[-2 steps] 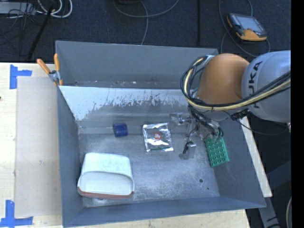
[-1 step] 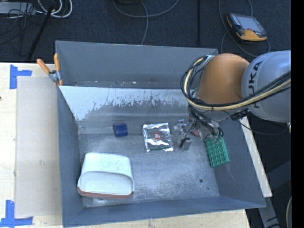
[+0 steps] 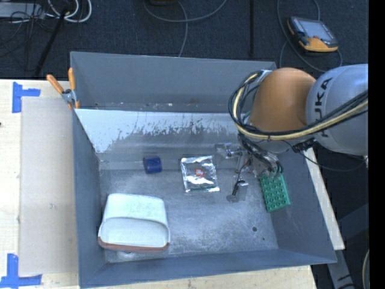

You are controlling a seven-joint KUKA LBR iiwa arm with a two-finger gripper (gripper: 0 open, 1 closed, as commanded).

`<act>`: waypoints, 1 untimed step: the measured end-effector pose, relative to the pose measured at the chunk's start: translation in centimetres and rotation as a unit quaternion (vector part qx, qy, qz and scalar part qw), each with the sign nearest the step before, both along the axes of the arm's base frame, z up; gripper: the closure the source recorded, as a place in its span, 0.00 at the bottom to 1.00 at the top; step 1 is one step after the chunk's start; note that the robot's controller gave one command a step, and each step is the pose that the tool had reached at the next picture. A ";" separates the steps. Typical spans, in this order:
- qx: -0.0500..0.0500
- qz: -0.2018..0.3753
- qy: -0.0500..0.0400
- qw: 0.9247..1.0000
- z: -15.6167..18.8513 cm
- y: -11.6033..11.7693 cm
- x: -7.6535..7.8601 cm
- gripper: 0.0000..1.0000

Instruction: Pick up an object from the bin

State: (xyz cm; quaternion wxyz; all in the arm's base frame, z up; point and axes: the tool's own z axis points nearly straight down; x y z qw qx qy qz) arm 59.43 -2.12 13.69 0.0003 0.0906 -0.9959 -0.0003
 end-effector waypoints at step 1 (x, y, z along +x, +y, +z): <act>0.001 -0.003 0.001 1.000 -7.1 4.0 1.5 0.00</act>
Offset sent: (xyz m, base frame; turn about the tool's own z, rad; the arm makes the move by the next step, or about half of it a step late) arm 0.0158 0.0371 -0.0669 0.0090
